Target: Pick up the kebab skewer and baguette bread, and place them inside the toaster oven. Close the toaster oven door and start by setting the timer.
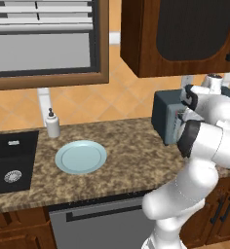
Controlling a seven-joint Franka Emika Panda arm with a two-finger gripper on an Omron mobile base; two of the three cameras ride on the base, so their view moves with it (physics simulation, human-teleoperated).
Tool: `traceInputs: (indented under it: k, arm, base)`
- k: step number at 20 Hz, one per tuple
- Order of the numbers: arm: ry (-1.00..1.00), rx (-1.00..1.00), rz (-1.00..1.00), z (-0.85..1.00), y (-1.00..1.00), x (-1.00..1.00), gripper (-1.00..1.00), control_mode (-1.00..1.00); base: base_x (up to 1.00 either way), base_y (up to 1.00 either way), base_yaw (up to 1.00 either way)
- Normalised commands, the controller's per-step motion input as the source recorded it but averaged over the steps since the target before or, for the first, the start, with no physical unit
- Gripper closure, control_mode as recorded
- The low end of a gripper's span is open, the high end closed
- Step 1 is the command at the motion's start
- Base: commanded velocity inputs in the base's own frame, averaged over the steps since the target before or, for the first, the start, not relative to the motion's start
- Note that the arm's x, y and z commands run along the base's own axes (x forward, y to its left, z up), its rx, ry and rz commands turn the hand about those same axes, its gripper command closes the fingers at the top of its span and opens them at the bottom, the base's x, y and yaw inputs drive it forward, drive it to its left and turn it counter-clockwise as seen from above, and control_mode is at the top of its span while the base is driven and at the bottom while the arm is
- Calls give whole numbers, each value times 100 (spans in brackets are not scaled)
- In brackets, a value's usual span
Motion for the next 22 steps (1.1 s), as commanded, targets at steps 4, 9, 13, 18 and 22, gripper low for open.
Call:
traceInputs:
  k: [4,9,13,18,22]
  arm:
    - [-10,3,10,-21,0,49,-100,-100]
    - [-31,10,9,-54,0,32,-100,-100]
    - [-34,14,6,-62,0,33,-100,-100]
    - [-35,13,4,-77,13,7,-100,-100]
    - [-36,10,3,-89,28,3,-100,-100]
  base:
    - [0,0,0]
    - [0,0,0]
    - [0,0,0]
    - [0,0,0]
    - [0,0,0]
